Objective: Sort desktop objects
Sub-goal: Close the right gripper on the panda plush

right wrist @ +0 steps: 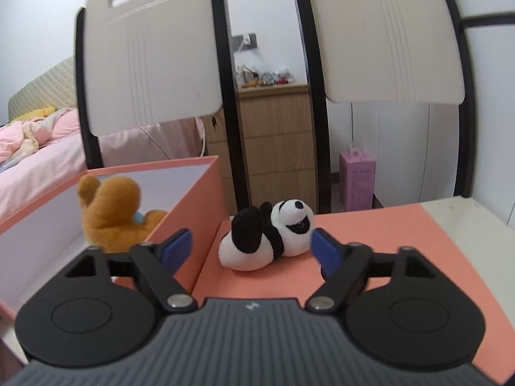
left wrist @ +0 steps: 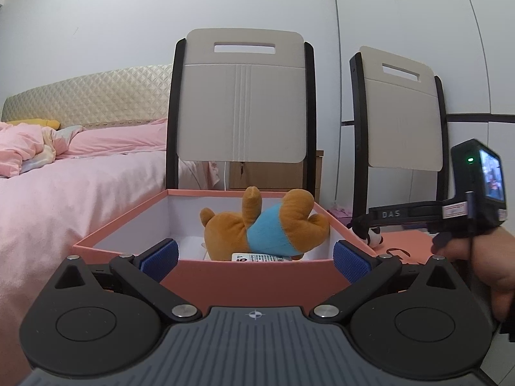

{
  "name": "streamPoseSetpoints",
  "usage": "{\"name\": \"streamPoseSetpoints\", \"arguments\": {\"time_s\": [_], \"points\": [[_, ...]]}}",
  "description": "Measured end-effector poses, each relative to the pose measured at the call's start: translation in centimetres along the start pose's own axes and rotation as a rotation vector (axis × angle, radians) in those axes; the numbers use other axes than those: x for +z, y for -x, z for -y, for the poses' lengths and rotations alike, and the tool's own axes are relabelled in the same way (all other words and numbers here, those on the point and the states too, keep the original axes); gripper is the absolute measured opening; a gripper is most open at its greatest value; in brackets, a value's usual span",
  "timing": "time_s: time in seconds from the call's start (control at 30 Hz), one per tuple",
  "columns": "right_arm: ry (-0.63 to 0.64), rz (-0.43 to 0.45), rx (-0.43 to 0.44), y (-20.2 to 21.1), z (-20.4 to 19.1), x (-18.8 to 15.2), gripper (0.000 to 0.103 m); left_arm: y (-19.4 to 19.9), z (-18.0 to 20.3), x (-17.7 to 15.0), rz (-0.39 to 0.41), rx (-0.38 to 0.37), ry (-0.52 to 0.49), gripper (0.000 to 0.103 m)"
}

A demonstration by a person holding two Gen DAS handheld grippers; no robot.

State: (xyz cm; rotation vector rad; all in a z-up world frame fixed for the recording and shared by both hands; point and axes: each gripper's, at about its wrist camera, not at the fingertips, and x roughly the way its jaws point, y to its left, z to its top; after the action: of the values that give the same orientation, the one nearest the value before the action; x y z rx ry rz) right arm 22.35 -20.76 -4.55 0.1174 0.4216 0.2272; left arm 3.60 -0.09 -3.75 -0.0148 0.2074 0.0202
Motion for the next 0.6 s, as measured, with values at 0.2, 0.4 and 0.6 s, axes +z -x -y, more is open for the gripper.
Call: {"name": "streamPoseSetpoints", "arguments": {"time_s": [0.2, 0.4, 0.6], "points": [[-0.057, -0.053, 0.0, -2.9, 0.1, 0.7, 0.053, -0.3, -0.4, 0.0, -0.008, 0.004, 0.012, 0.103], [-0.054, -0.056, -0.025, -4.7, -0.3, 0.9, 0.049, -0.4, -0.5, 0.0, -0.013, 0.008, 0.018, 0.103], [-0.067, -0.049, -0.011, -5.7, 0.0, 0.8, 0.025, -0.4, -0.4, -0.1, -0.017, 0.005, 0.012, 0.103]]}}
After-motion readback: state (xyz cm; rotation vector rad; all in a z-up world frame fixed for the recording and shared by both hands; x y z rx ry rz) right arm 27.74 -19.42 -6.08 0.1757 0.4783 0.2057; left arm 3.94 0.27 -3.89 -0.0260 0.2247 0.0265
